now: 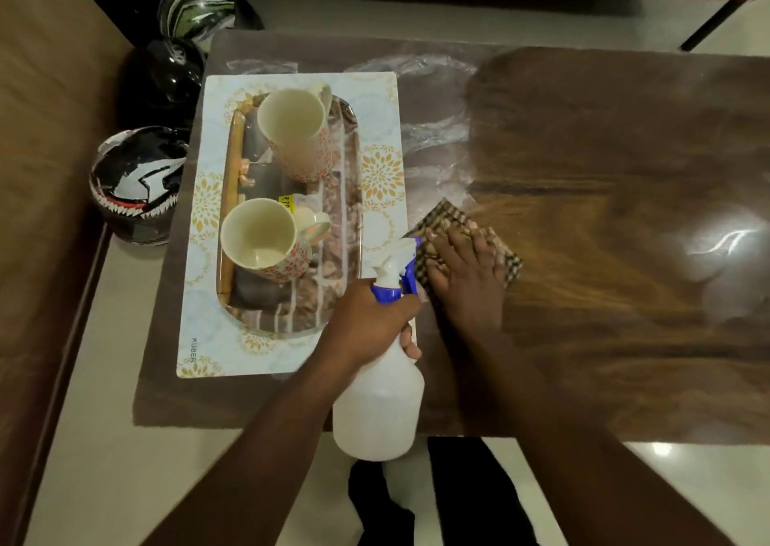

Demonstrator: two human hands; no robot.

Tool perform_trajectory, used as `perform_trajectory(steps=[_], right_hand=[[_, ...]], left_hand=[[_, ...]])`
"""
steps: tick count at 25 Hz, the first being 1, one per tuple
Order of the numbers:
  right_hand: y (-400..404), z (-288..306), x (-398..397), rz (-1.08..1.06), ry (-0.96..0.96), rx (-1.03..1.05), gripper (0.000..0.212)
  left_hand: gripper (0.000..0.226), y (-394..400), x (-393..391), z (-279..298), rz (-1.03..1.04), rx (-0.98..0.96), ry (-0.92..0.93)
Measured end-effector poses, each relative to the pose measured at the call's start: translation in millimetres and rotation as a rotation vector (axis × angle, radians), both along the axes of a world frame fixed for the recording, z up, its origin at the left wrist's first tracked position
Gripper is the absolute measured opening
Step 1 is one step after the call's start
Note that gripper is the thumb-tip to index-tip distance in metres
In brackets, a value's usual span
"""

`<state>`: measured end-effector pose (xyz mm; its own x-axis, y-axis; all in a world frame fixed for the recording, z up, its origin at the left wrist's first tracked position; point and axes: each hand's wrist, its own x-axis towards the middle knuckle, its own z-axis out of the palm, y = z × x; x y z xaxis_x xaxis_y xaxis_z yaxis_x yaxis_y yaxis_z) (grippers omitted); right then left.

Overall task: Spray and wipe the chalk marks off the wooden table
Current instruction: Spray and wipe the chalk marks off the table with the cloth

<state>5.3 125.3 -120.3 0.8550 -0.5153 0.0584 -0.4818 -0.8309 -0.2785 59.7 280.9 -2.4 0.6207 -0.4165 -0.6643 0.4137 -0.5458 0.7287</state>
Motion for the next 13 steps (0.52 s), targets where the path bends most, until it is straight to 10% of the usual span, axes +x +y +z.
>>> perform_trajectory(steps=[4,8,13], right_hand=[[-33,-7,-21,0.389,-0.012,-0.1,0.046],[-40,-3,42,0.029,-0.03,-0.009,0.045],[-85,-5,15,0.166,0.031,-0.105,0.046]], left_hand=[[0.008,-23,24,-8,0.022,-0.015,0.038],[0.009,-55,55,-12,0.046,-0.009,0.018],[0.013,-89,87,-6,0.146,0.015,0.045]])
